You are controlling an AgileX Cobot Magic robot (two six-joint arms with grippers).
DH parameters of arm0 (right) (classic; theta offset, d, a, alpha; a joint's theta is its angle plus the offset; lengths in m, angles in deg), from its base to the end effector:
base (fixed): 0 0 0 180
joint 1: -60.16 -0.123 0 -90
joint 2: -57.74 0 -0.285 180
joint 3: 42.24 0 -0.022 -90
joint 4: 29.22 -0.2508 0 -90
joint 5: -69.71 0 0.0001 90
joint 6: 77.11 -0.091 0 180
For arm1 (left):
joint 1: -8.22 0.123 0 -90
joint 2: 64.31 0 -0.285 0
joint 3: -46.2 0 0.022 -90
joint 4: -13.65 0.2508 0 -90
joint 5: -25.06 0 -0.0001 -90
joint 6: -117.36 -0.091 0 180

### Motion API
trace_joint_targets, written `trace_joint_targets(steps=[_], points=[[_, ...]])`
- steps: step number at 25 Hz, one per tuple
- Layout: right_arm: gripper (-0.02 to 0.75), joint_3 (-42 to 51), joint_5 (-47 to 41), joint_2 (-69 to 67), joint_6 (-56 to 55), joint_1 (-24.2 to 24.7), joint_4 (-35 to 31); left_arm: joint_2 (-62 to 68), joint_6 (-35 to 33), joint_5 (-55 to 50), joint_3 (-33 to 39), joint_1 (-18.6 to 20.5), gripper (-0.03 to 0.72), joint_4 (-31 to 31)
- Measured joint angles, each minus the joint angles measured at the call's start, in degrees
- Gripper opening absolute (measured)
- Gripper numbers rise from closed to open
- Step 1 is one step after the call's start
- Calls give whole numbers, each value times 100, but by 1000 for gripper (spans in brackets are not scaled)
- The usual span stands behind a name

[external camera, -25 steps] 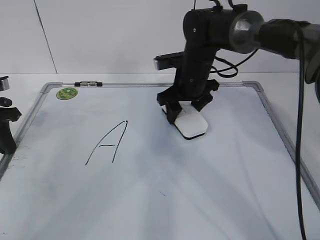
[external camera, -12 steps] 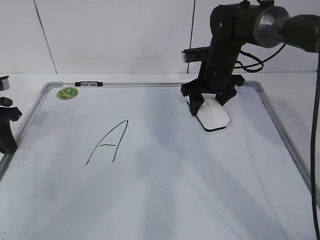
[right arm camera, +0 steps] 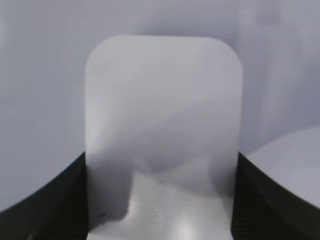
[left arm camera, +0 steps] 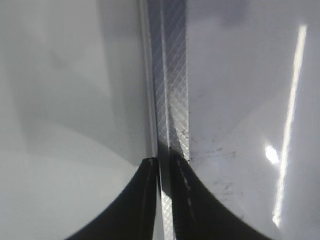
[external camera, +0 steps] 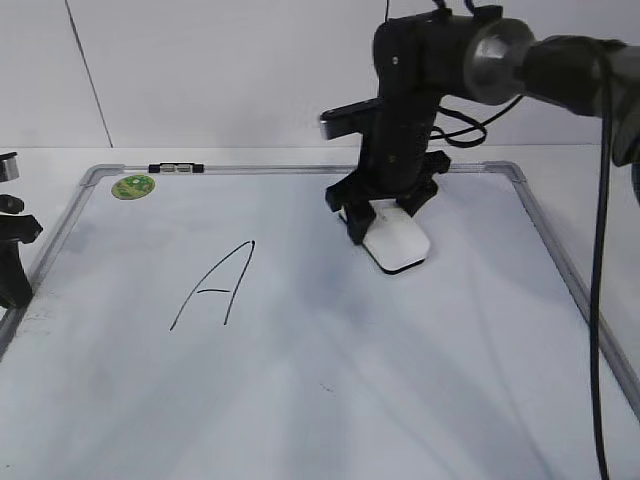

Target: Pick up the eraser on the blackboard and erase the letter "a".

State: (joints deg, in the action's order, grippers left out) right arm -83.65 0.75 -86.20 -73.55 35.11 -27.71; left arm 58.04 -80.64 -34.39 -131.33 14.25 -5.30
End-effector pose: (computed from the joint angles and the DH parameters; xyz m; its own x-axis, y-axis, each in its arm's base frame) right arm 0.4479 0.2069 0.1678 -0.8636 -0.4826 -0.1460 -0.4830 0.8749 -0.0349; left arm 0.3672 0.0132 0.1514 -0.9995 0.0305 0.0099 0.0264 0.9586 -0.2835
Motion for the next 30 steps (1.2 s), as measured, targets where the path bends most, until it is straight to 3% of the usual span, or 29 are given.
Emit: trace_joint_targets(steps=[4,12,21,30], points=[[522,0,0,24,24,-407,-12,0,0,0,0,0,70,0],[522,82,-119,319,48,-622,-151,0,0,-10,0,0,70,0],[522,-40,-203,1410,58,-607,358,0,0,-10,0,0,71,0],[522,225,-233,1979,58,-265,419,0,0,-10,0,0,71,0]])
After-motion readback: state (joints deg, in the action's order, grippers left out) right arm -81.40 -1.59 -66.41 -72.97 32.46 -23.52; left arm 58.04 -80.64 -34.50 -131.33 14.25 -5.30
